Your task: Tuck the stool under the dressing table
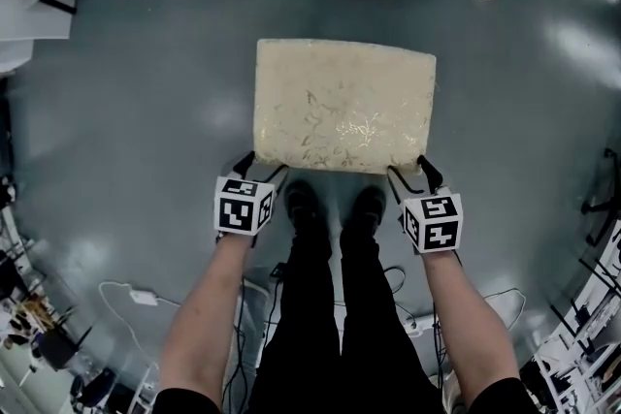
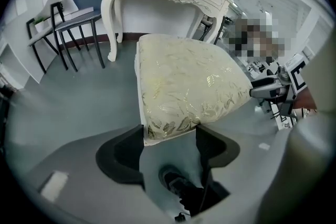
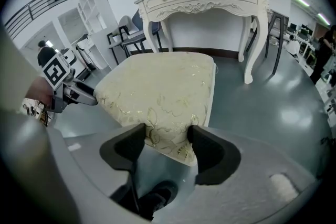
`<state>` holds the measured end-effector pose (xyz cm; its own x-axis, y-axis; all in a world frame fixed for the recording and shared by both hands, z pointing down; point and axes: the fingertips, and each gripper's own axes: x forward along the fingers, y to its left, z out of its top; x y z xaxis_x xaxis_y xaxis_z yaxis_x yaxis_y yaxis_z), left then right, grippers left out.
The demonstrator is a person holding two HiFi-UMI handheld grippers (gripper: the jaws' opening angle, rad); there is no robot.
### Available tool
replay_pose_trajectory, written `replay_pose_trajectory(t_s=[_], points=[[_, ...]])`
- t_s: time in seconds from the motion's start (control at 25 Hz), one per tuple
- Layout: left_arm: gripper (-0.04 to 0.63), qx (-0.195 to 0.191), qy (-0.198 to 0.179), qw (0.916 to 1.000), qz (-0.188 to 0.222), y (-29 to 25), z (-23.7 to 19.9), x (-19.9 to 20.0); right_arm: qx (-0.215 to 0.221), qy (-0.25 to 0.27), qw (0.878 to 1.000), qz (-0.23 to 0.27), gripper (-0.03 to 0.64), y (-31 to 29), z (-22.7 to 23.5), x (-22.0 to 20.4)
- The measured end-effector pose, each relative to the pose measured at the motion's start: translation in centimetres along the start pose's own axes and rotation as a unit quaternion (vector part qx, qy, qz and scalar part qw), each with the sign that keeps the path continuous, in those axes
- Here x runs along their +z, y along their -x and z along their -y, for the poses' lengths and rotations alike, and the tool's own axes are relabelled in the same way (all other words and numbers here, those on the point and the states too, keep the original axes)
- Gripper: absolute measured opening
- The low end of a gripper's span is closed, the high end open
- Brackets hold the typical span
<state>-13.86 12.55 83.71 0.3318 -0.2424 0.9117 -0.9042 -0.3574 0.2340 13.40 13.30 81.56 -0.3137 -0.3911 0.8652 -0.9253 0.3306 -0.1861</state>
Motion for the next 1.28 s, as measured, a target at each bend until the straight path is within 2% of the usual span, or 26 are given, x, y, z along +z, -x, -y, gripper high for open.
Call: replay_pose_trajectory(t_s=[0.24,0.48,0.84,1.28], points=[[0.305,0.026,-0.020,0.9994,-0.012,-1.0,0.6,3.1,0.010,0.019,1.000,0.014,0.278,-1.1,2.5,2.9],[0.310,0.028,-0.004,0.9996,-0.001,-2.3,1.2,6.1,0.010,0.037,0.999,0.008,0.278,-2.1,5.5,6.1],[0.310,0.018,-0.022,0.9995,0.009,-4.4,0.1,13.8,0.000,0.023,1.000,0.007,0.274,-4.0,9.3,11.8],[0.309,-0.003,-0.051,0.9985,0.020,-6.5,-4.0,23.5,-0.041,-0.011,0.999,0.002,0.269,-7.3,11.9,19.7]])
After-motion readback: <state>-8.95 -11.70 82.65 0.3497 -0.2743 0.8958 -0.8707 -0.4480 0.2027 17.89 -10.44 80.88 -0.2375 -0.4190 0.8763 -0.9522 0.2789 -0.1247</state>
